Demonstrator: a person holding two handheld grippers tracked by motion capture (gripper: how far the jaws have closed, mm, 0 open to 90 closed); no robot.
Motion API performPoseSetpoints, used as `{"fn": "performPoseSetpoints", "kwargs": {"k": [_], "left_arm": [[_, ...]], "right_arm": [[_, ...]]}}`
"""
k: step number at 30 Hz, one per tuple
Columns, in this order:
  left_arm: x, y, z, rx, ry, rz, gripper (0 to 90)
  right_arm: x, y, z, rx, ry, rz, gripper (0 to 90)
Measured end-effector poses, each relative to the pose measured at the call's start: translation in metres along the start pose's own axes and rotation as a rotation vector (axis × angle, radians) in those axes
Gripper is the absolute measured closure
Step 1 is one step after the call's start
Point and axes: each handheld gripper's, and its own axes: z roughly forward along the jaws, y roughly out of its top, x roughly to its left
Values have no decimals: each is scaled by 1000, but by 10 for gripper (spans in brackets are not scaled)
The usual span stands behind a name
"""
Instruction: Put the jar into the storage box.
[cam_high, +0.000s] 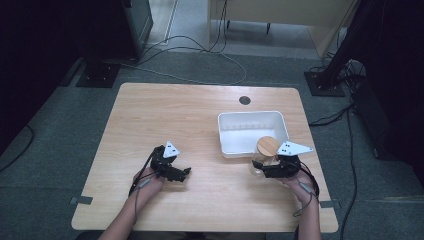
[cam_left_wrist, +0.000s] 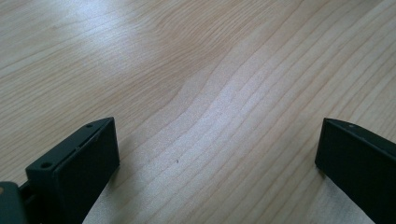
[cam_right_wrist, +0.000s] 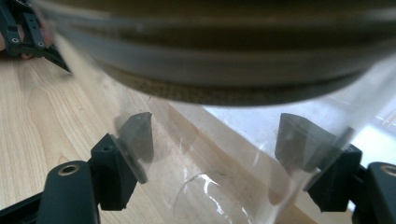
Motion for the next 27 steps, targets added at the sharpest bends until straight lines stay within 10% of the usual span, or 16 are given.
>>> {"fn": "performPoseSetpoints", "kwargs": {"k": [27], "left_arm": [[0, 0, 0, 0, 0, 0, 0]], "right_arm": [[10, 33, -17, 87, -119, 70, 250]]}}
